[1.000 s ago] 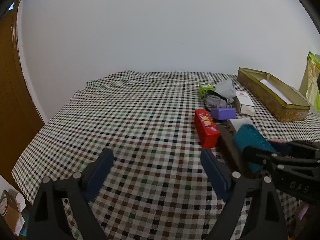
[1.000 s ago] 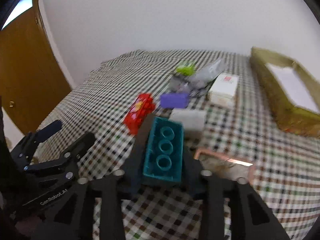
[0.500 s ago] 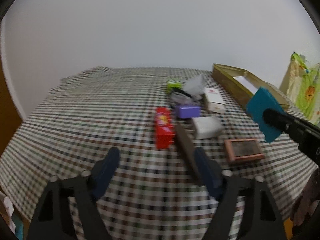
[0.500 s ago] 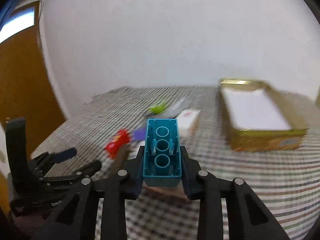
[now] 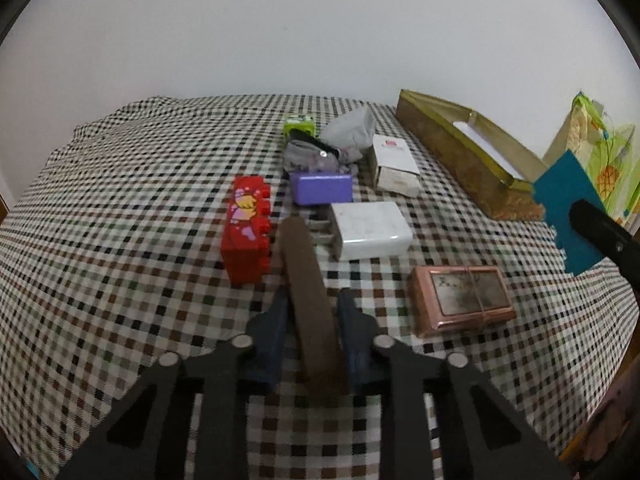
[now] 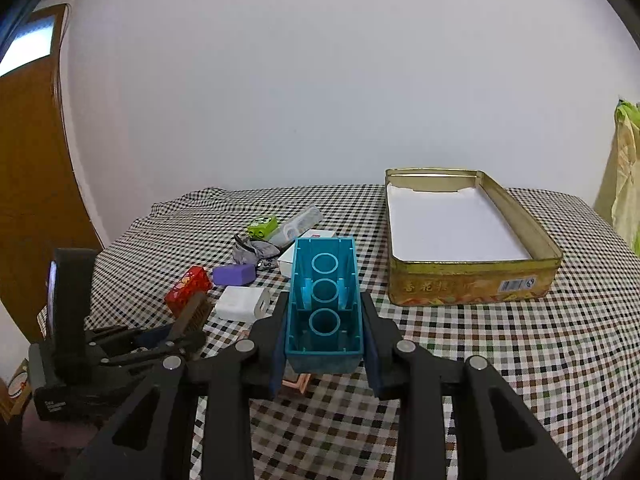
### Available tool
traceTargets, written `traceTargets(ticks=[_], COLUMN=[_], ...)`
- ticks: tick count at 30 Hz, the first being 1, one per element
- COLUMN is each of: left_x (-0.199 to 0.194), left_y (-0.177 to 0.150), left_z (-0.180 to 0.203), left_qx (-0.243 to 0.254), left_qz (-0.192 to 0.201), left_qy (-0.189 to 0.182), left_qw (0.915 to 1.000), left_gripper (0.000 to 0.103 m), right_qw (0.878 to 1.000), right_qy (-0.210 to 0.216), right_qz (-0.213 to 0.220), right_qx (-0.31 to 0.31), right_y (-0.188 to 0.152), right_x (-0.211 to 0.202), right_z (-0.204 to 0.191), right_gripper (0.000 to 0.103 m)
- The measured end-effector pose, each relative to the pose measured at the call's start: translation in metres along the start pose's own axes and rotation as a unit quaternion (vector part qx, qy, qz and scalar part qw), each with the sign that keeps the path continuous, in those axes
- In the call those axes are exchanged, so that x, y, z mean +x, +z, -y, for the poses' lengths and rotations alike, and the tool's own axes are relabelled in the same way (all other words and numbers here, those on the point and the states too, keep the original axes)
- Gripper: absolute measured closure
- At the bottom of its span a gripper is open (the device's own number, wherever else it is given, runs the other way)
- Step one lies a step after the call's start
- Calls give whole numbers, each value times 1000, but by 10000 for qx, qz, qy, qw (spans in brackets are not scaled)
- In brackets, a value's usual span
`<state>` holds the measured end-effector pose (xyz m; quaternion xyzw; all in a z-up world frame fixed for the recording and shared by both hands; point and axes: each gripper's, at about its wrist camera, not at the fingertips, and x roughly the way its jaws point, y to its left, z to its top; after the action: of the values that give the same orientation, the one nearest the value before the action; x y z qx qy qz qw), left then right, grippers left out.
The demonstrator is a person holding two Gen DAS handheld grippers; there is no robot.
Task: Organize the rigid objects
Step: 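Carry the teal brick and brown stick with both tools over the gold tin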
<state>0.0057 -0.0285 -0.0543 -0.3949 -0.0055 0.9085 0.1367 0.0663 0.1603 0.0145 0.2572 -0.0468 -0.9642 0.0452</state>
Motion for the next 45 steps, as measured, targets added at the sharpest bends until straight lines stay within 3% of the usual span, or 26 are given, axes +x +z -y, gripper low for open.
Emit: traceTargets(ticks=[1,5,13,19,27,33,39,45], left_x=[0,-4,-26,-41,-25,6,37,76], left_y=[0,-2,8,30,71,100,118,114], left_z=[-2,-16,-25,4,69,117,157,178], left_qx=[-14,-249,-286,118,531,570,681,612], left_qz=[1,67,479,873,1056,962,857,377], left_qy=[-5,-276,-363,-493,-980,-1526,-1506,-1449], left_qw=[10000,9993,9978,9949,9881,9819,9825,9868], left_gripper=[89,90,90,90,90,90,90,90], right_qw=[10000,9999,9992,9974,9912,9897,9897,9896], right_qy=[-15,-62,-179,-507,-1176,-1323,-1302,-1334], right_qz=[0,21,178,486,557,390,275,48], right_qx=[9,133,322,182,255,384,536,529], right_y=[1,3,7,21,51,64,66,62], right_x=[3,2,-4,-13,5,38,57,66], right_z=[2,7,27,48,114,148,165,169], right_gripper=[69,69,69,69,69,69,69,69])
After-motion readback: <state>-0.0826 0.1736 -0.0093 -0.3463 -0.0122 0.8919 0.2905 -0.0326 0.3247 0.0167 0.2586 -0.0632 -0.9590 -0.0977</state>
